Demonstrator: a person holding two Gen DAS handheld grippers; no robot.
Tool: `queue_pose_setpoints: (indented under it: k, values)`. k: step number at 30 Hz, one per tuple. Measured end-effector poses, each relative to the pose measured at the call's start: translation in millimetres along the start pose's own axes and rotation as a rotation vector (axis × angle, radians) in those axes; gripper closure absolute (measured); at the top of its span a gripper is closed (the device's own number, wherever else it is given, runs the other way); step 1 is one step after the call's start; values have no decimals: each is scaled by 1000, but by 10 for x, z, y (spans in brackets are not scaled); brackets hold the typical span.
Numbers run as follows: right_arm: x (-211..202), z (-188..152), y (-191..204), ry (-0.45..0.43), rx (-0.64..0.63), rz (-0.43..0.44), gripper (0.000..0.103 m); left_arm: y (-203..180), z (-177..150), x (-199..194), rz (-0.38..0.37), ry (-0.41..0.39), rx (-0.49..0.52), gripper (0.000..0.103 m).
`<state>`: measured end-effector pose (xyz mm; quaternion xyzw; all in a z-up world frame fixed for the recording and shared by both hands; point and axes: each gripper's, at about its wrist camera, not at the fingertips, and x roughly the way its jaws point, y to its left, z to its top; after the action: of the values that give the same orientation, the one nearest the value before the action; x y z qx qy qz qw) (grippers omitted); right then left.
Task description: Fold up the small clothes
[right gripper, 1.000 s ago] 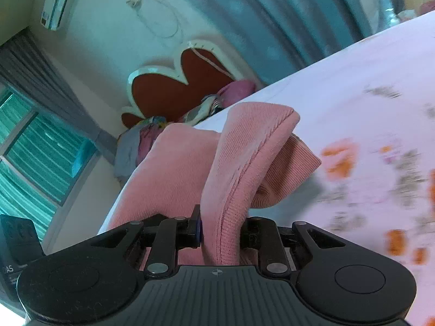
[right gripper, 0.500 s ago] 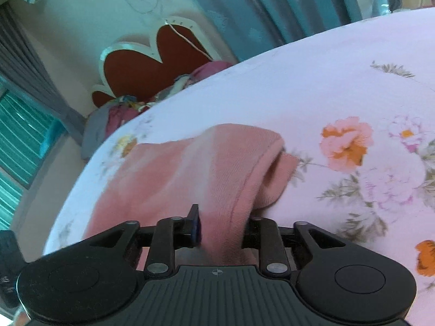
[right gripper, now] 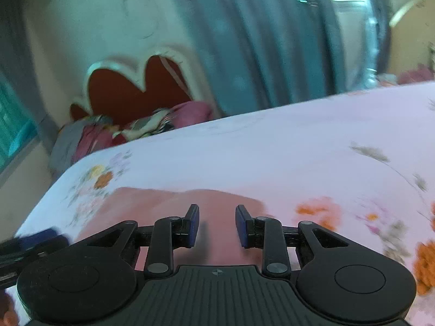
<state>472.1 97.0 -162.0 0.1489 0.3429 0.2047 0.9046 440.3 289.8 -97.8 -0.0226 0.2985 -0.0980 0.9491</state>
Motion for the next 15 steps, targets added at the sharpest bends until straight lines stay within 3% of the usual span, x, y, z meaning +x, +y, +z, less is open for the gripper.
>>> queue_pose_setpoints:
  k: [3, 6, 15]
  values:
    - [258, -55, 127, 52, -50, -28, 74, 48, -12, 298, 10, 59, -32, 51]
    - [495, -142, 80, 80, -83, -117, 74, 86, -71, 434, 8, 73, -47, 50]
    - [659, -208, 59, 76, -74, -133, 73, 25, -63, 553, 46, 100, -51, 48]
